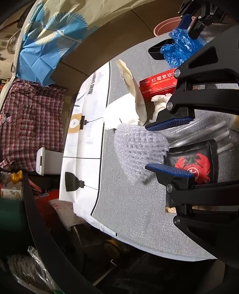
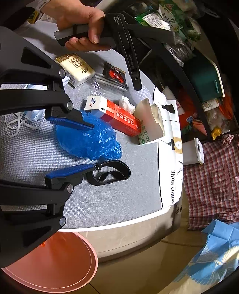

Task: Collect trash
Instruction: 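Move the right tool back to the table and grasp the blue plastic bag, then lift the blue bag with the right tool and carry it over the bin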

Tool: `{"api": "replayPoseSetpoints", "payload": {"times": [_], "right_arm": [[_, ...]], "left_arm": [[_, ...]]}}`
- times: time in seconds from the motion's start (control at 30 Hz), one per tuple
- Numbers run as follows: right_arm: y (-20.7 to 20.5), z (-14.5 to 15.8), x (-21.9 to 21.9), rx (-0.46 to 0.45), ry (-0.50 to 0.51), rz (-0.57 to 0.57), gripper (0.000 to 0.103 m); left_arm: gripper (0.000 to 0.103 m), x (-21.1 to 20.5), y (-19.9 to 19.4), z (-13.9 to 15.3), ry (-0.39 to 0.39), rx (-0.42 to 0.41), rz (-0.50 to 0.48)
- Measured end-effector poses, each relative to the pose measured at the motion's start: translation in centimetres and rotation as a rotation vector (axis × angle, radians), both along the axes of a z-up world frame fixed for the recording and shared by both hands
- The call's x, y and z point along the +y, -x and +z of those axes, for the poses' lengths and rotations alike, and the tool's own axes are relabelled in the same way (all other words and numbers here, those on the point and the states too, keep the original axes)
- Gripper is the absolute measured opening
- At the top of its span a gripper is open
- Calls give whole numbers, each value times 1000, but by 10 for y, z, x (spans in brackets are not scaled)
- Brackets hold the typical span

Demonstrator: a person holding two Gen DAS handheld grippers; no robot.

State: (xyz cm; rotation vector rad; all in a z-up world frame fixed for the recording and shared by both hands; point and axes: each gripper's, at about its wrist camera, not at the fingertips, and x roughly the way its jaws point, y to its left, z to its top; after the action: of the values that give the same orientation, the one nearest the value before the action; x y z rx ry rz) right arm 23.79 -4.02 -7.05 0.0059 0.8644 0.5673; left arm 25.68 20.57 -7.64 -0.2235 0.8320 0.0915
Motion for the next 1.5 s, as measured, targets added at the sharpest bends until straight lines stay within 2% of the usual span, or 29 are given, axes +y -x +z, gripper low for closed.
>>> {"api": "replayPoseSetpoints", "payload": {"times": [0.03,0.1,0.13,0.2,0.27,0.53,1.0,1.5], "right_arm": [[1,0,1,-2,2,3,33],[2,0,2,-5,8,11,28],[2,1,2,-6,10,13,21],[2,1,1,-7,11,18,13],[3,3,0,-14,8,23,7],[10,17,-5,-61,-19,30,1],[30,46,-19,-149,-46,32,1],[62,79,-36,-242,-73,12,1]], "left_arm": [[36,-1,0,-1,-1,7,-1],[24,-2,0,-2,2,14,-6],[23,-2,0,-2,5,15,-8],[7,-2,1,0,11,9,-15],[4,-2,4,2,8,7,-19],[3,2,12,16,0,-15,-8],[3,-6,44,52,-18,-82,-19],[3,-35,88,91,-35,-167,-64]]}}
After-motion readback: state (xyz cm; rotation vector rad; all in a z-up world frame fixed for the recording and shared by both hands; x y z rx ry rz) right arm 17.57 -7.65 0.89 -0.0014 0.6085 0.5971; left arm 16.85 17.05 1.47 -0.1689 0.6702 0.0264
